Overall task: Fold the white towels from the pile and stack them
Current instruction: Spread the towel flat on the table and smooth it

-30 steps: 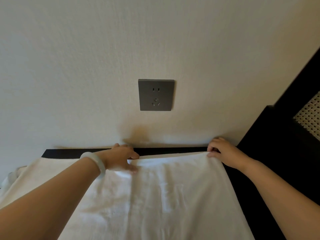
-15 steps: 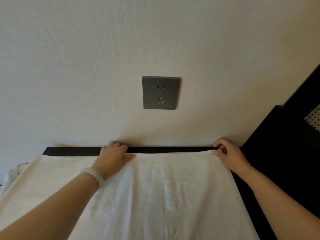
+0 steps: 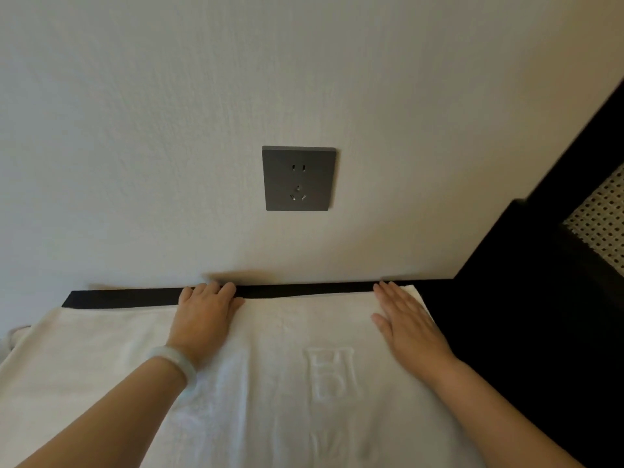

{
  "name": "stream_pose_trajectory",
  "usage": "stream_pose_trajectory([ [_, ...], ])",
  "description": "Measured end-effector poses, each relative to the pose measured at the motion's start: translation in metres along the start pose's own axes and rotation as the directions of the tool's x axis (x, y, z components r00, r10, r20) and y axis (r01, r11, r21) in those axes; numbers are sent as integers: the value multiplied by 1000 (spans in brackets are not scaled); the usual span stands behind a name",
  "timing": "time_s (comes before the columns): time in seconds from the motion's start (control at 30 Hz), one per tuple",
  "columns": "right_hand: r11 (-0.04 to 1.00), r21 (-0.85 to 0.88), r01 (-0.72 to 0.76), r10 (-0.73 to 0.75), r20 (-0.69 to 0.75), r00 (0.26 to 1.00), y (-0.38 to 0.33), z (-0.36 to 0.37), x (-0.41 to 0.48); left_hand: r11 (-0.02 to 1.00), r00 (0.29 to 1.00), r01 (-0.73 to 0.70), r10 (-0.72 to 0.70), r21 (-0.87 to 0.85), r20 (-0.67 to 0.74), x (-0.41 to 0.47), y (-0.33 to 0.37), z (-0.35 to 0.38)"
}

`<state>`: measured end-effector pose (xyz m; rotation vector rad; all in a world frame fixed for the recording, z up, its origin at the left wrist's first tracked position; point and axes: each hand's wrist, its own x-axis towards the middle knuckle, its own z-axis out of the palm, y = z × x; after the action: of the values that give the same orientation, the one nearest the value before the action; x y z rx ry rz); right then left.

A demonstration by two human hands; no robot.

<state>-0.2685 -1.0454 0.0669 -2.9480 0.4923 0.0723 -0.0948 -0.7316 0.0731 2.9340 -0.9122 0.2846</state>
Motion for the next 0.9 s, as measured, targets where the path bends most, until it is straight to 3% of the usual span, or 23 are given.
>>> stream_pose_trajectory([
  [0.1,997,-80,11,-21,-126,992,-27,6,-8,998,993,-39,44,48,-113,-6,35,-15],
  [0.2,984,-31,174,-175,-31,984,-37,17,-21,965,968,-249,246,-80,-37,-32,88,-7],
  [0.23,989,-49,139,-140,-5,990,-28,17,-18,959,961,-262,269,-109,58,-41,101,-4],
  [0.3,996,-38,-80,81,6,997,2,8,-7,970,948,-215,235,-115,216,-54,110,4],
  [0.37,959,61,-278,274,56,960,27,-12,-5,980,947,-175,193,-93,257,-56,106,9],
  [0.5,815,481,-323,335,65,940,32,-29,-49,985,958,-124,151,-122,245,-70,123,-9],
  [0.57,757,555,-345,382,51,923,26,-27,-90,956,938,-222,263,-193,227,-91,137,-12],
  [0.63,759,475,-446,470,74,879,22,-19,-133,934,915,-300,340,-196,217,-109,145,-11],
  [0.77,691,259,-674,653,177,737,4,-15,-198,943,925,-283,317,-177,209,-114,150,-14],
  [0.83,655,184,-733,709,188,680,-9,-13,-214,948,928,-273,305,-164,213,-113,150,-13],
  [0.9,655,165,-737,726,130,675,-17,-8,-224,950,933,-265,296,-167,205,-113,149,-11],
])
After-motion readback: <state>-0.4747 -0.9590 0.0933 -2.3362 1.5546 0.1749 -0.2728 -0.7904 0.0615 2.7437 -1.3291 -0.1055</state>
